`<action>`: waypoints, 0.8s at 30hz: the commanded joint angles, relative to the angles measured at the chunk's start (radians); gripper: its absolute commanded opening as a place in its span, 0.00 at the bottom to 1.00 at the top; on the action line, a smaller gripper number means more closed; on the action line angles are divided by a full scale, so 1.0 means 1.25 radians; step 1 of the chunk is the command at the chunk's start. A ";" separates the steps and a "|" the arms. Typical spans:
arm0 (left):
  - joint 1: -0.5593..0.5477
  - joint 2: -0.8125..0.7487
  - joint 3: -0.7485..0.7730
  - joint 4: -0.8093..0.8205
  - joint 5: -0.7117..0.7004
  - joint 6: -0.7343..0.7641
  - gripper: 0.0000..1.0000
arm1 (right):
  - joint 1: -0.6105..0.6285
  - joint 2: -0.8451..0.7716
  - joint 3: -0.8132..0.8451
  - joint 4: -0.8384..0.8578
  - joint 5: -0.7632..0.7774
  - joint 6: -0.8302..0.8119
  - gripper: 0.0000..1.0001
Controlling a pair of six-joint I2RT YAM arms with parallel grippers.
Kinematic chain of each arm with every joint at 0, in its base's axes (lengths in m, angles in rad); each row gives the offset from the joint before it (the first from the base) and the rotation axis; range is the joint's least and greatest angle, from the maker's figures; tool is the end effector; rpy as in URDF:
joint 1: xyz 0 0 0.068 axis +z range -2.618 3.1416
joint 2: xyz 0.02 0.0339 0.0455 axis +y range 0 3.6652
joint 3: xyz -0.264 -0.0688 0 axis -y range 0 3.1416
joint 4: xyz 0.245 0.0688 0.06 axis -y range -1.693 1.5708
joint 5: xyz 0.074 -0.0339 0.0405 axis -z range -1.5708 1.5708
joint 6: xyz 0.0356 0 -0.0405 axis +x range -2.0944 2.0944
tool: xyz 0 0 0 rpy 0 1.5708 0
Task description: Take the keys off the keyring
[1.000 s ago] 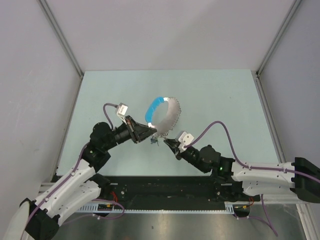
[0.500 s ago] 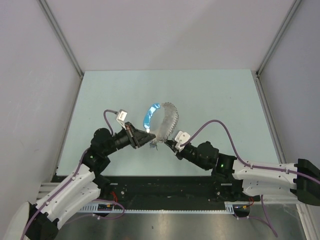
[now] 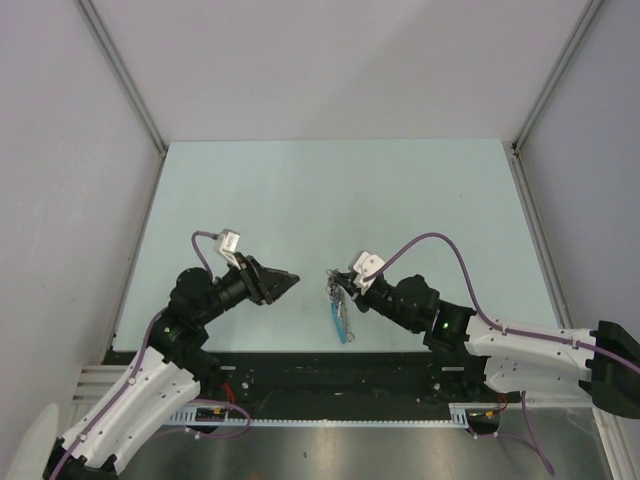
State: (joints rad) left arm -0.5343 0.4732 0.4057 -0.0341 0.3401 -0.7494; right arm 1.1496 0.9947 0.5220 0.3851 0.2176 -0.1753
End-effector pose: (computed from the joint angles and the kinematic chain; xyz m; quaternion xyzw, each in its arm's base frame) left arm 0.1149 -0.0818 0.2662 0.0343 0.7393 -0.4961 0.4540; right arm 0.1010 0.2067 0.2672 -0.3930 0.6231 0.2436 0.6308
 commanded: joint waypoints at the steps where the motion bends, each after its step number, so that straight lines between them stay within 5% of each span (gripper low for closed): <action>1: 0.004 0.013 0.072 -0.057 -0.012 0.102 0.56 | -0.009 -0.019 0.036 0.048 -0.024 0.010 0.00; 11: 0.004 0.164 0.215 -0.042 0.255 0.304 0.55 | -0.018 -0.057 0.038 0.033 -0.073 0.000 0.00; 24: 0.003 0.203 0.202 0.024 0.353 0.332 0.56 | -0.085 -0.147 0.036 -0.007 -0.315 -0.007 0.00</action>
State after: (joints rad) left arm -0.5335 0.7494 0.6487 -0.0677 0.7139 -0.3660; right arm 1.0710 0.8700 0.5220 0.3405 -0.0345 -0.1745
